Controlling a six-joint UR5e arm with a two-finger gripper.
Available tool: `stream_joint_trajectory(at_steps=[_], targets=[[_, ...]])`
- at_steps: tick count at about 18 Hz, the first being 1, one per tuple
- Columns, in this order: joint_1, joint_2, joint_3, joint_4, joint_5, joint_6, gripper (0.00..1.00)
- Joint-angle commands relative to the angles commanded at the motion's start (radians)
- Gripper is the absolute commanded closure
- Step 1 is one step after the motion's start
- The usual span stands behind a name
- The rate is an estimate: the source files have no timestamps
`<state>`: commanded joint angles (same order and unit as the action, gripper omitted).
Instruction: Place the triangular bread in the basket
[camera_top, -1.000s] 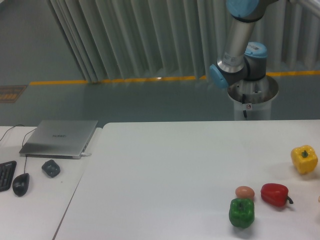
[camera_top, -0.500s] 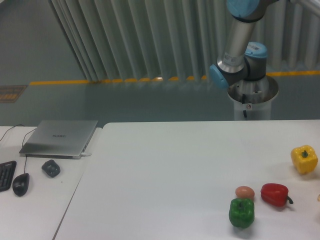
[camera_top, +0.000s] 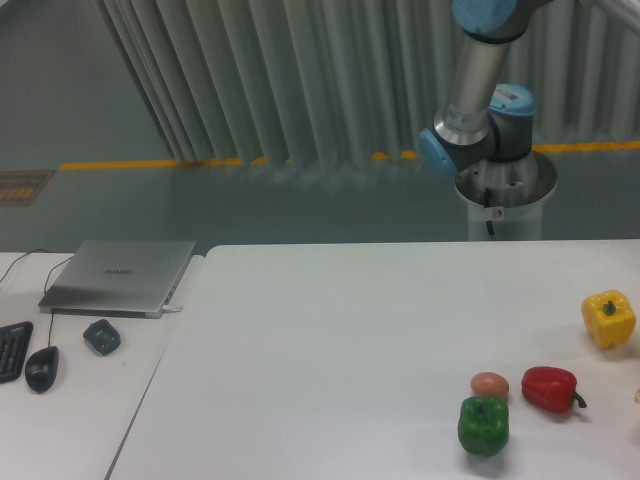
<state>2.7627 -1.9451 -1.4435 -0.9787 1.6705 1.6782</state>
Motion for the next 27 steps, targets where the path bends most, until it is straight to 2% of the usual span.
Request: stream_joint_trajectory(at_steps=[6,8,12,19,27], targets=[[-0.034,0.009,-0.002,-0.006,0.002,0.003,0.00],[-0.041,0.015,-0.005,-0.029,0.002,0.003,0.00],[-0.067,0.034,-0.029,-0.035,0.002,0.002,0.00],[-0.138,0.069,-0.048,-0.158,0.002,-0.057,0.00],[-0.149,0.069,-0.051,-0.160,0.000,-0.075,0.00]])
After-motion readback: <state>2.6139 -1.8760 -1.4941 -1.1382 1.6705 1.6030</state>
